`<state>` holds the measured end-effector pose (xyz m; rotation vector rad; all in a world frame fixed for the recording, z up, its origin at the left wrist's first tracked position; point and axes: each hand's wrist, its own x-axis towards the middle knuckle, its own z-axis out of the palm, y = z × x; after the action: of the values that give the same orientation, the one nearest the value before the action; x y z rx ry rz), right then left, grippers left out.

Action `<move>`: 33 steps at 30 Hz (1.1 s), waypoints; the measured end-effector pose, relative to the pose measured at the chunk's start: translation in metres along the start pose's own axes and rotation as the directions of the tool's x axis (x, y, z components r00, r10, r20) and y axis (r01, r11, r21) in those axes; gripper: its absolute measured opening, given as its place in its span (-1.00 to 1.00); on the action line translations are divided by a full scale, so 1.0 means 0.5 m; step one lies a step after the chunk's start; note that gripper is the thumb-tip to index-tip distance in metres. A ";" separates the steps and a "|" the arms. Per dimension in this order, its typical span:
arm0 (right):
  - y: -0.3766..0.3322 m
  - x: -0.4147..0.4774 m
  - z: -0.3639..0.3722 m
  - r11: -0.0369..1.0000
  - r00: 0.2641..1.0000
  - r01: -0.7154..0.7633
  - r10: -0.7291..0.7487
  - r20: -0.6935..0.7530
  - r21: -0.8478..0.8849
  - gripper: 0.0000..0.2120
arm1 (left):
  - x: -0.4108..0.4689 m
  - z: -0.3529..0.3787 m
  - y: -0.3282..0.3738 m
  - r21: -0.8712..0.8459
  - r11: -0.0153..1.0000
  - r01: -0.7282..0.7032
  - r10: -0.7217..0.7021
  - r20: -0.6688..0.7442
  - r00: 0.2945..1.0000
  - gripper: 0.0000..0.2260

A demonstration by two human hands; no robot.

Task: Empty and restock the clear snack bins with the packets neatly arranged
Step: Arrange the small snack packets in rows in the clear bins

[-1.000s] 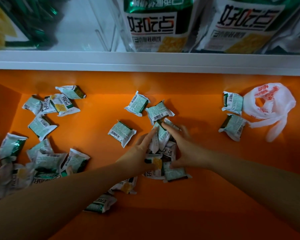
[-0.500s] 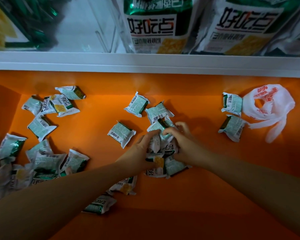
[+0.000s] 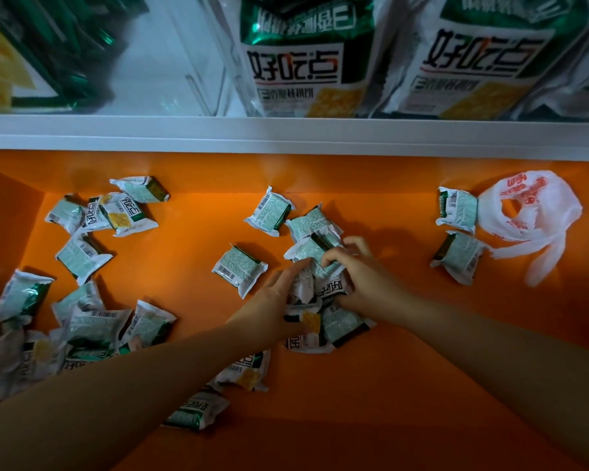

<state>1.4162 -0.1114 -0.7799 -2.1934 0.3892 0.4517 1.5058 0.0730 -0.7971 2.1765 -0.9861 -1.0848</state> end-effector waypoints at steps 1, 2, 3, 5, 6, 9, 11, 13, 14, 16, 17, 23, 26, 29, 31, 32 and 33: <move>0.000 -0.002 -0.004 1.000 1.000 -0.001 0.001 -0.009 0.013 -0.53 | -0.001 -0.002 0.000 -0.006 1.000 0.002 -0.002 0.005 1.000 -0.10; 0.001 -0.002 -0.007 0.999 1.000 -0.002 0.003 -0.016 0.032 -0.56 | -0.002 -0.004 0.000 -0.010 1.000 0.007 -0.006 0.011 1.000 -0.10; 0.003 -0.001 -0.011 0.999 1.000 -0.004 0.005 -0.022 0.047 -0.60 | -0.003 -0.006 0.001 -0.013 1.000 0.009 -0.009 0.013 1.000 -0.10; 0.007 0.001 -0.017 0.999 0.999 0.002 -0.001 -0.046 0.036 -0.68 | -0.005 -0.010 0.002 -0.008 1.000 0.015 -0.015 0.008 1.000 -0.12; 0.011 0.002 -0.020 1.000 0.998 0.006 -0.005 -0.061 0.029 -0.70 | -0.007 -0.013 0.003 -0.003 1.000 0.025 -0.025 0.001 1.000 -0.13; 0.021 -0.001 -0.029 1.000 0.997 -0.013 0.014 -0.079 0.014 -0.67 | -0.008 -0.024 0.002 0.029 0.998 0.061 -0.061 -0.025 0.998 -0.13; 0.026 -0.003 -0.030 0.999 0.997 -0.032 0.032 -0.074 -0.002 -0.67 | -0.006 -0.031 0.004 0.036 0.997 0.073 -0.072 -0.027 0.997 -0.11; 0.027 0.000 -0.027 0.999 0.997 -0.041 0.042 -0.065 0.015 -0.70 | -0.002 -0.033 0.008 0.074 0.994 0.075 -0.074 -0.014 0.997 -0.10; 0.026 0.003 -0.025 0.998 0.997 -0.050 0.053 -0.062 0.041 -0.69 | 0.001 -0.032 0.009 0.101 0.992 0.079 -0.079 -0.008 0.997 -0.10; 0.022 0.008 -0.023 0.995 0.994 -0.065 0.071 -0.080 0.073 -0.53 | 0.006 -0.030 0.009 0.122 0.988 0.095 -0.095 -0.003 0.995 -0.09; 0.020 0.011 -0.024 0.995 0.993 -0.071 0.077 -0.093 0.068 -0.38 | 0.009 -0.029 0.007 0.121 0.988 0.098 -0.098 -0.005 0.995 -0.09; 0.008 0.053 -0.044 0.996 0.996 -0.084 0.085 0.041 -0.020 0.01 | 0.016 -0.046 -0.011 0.091 0.989 0.115 -0.109 -0.068 0.992 -0.09; -0.003 0.078 -0.048 0.987 0.985 -0.113 0.126 0.122 -0.113 -0.09 | 0.031 -0.069 -0.016 0.147 0.985 0.090 -0.084 -0.043 0.995 -0.12; -0.007 0.083 -0.039 0.983 0.981 -0.120 0.139 0.137 -0.137 -0.26 | 0.051 -0.088 -0.014 0.167 0.983 0.083 -0.093 0.057 0.994 -0.14; -0.004 0.074 -0.038 0.985 0.982 -0.109 0.127 0.140 -0.132 -0.32 | 0.060 -0.088 -0.011 0.143 0.987 0.073 -0.086 0.081 0.993 -0.15; -0.002 0.067 -0.040 0.986 0.981 -0.112 0.129 0.144 -0.123 -0.32 | 0.063 -0.085 -0.010 0.128 0.989 0.068 -0.078 0.077 0.994 -0.16; -0.001 0.059 -0.042 0.987 0.980 -0.117 0.132 0.146 -0.111 -0.31 | 0.064 -0.082 -0.009 0.113 0.991 0.066 -0.074 0.069 0.995 -0.17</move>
<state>1.4465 -0.1313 -0.7809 -2.2219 0.4292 0.7187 1.5545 0.0552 -0.7923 2.2901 -1.0316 -1.1746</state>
